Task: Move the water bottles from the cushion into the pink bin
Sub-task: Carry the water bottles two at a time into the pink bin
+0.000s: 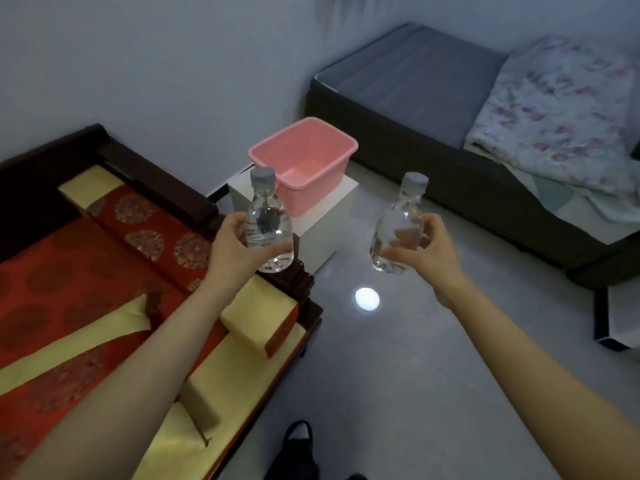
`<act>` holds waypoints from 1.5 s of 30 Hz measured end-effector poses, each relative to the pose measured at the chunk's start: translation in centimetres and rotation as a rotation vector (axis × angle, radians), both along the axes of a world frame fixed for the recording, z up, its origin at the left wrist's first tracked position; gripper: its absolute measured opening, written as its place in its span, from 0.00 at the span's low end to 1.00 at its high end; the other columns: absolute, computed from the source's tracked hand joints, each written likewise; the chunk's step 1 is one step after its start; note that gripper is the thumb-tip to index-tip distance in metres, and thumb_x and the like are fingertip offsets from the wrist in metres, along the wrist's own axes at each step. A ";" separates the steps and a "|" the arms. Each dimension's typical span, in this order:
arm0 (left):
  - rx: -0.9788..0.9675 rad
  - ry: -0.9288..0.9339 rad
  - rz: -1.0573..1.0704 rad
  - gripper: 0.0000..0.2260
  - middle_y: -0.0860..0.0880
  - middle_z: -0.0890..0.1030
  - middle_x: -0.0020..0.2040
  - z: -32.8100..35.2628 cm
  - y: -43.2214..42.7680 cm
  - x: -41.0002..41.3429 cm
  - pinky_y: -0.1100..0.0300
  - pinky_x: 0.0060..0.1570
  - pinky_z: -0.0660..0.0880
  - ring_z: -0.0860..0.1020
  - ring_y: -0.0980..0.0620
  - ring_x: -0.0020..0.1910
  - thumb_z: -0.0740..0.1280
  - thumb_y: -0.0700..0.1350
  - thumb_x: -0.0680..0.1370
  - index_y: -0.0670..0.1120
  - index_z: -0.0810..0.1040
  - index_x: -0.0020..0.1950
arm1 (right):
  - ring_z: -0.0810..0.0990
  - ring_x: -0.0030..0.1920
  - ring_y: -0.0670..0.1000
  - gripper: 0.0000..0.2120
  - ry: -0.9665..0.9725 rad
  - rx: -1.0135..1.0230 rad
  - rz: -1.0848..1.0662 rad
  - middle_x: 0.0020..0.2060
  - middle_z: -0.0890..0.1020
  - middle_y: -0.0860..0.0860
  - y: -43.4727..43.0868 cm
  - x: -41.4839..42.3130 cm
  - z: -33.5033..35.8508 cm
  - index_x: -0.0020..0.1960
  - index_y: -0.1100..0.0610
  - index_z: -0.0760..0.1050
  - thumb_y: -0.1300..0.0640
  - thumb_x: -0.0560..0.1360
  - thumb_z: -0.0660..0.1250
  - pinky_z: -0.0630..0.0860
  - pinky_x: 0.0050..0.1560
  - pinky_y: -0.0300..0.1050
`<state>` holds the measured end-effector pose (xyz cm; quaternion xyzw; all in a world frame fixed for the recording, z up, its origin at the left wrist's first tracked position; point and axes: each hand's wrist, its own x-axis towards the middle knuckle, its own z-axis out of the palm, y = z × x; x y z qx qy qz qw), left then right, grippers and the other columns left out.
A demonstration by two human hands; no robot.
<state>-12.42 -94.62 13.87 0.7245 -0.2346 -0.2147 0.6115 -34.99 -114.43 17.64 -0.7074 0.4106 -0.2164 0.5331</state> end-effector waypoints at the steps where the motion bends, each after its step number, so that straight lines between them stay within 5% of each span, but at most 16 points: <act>1: 0.004 0.003 0.005 0.32 0.54 0.81 0.50 -0.2 -1.5 0.5 0.65 0.42 0.77 0.82 0.61 0.44 0.82 0.53 0.53 0.54 0.72 0.52 | 0.81 0.54 0.52 0.32 -0.008 0.012 -0.001 0.57 0.78 0.55 -1.5 0.8 -0.2 0.61 0.54 0.66 0.61 0.62 0.79 0.77 0.49 0.47; 4: 0.034 0.019 0.038 0.31 0.53 0.81 0.51 -0.9 -6.1 2.3 0.60 0.47 0.78 0.81 0.56 0.48 0.83 0.49 0.56 0.53 0.72 0.53 | 0.81 0.51 0.46 0.30 -0.025 0.042 -0.015 0.56 0.79 0.53 -6.0 3.1 -0.5 0.57 0.50 0.67 0.61 0.62 0.79 0.75 0.45 0.40; 9: 0.036 -0.001 0.074 0.32 0.54 0.82 0.49 -1.3 -13.6 6.2 0.60 0.47 0.78 0.82 0.60 0.46 0.82 0.55 0.53 0.56 0.73 0.52 | 0.82 0.51 0.45 0.30 -0.037 0.049 0.077 0.55 0.79 0.51 -15.0 8.2 -1.0 0.54 0.44 0.68 0.60 0.60 0.80 0.77 0.46 0.42; 13: 0.011 0.000 0.203 0.32 0.53 0.82 0.49 -2.1 -20.2 9.0 0.57 0.49 0.79 0.82 0.56 0.47 0.81 0.57 0.51 0.58 0.71 0.50 | 0.81 0.48 0.40 0.30 -0.032 0.028 0.208 0.54 0.78 0.47 -23.2 13.5 -1.3 0.52 0.40 0.68 0.55 0.58 0.80 0.74 0.40 0.34; 19: 0.021 -0.003 0.450 0.31 0.60 0.80 0.49 -4.7 -28.3 10.0 0.70 0.44 0.73 0.79 0.68 0.45 0.80 0.57 0.54 0.60 0.70 0.51 | 0.79 0.54 0.47 0.33 -0.025 0.037 0.345 0.55 0.78 0.48 -32.9 19.8 -2.9 0.58 0.47 0.68 0.59 0.59 0.80 0.76 0.45 0.40; 24: 0.051 0.008 0.543 0.31 0.56 0.80 0.52 -7.1 -32.3 11.3 0.55 0.53 0.77 0.80 0.57 0.51 0.83 0.46 0.58 0.55 0.70 0.55 | 0.79 0.51 0.45 0.34 0.002 0.056 0.421 0.54 0.77 0.48 -38.1 24.5 -5.6 0.57 0.48 0.67 0.63 0.59 0.80 0.77 0.39 0.34; 33: 0.083 0.056 0.625 0.29 0.56 0.78 0.51 -9.9 -39.8 19.9 0.55 0.52 0.77 0.79 0.56 0.49 0.78 0.55 0.57 0.59 0.67 0.52 | 0.81 0.43 0.37 0.33 0.011 0.070 0.533 0.50 0.78 0.45 -45.6 36.1 -10.8 0.58 0.52 0.67 0.71 0.61 0.78 0.75 0.37 0.29; 36: 0.070 0.042 0.604 0.30 0.52 0.77 0.50 -11.4 -42.4 23.0 0.64 0.48 0.76 0.78 0.61 0.47 0.78 0.53 0.57 0.58 0.67 0.53 | 0.81 0.43 0.38 0.33 0.029 0.040 0.538 0.48 0.79 0.44 -47.3 39.3 -12.4 0.53 0.44 0.67 0.67 0.59 0.79 0.76 0.37 0.31; 40: 0.100 0.110 0.582 0.31 0.50 0.77 0.52 -14.5 -46.3 26.8 0.65 0.48 0.74 0.78 0.54 0.49 0.79 0.43 0.61 0.60 0.66 0.55 | 0.82 0.45 0.42 0.31 0.097 0.015 0.551 0.47 0.81 0.42 -49.5 44.9 -15.2 0.54 0.44 0.68 0.56 0.58 0.81 0.78 0.40 0.35; 45: 0.184 0.135 0.609 0.32 0.48 0.76 0.52 -19.0 -49.5 29.0 0.65 0.47 0.73 0.77 0.52 0.50 0.78 0.42 0.59 0.47 0.66 0.58 | 0.82 0.43 0.43 0.28 0.179 -0.032 0.553 0.43 0.82 0.44 -50.0 48.9 -21.0 0.52 0.44 0.70 0.54 0.57 0.79 0.80 0.40 0.42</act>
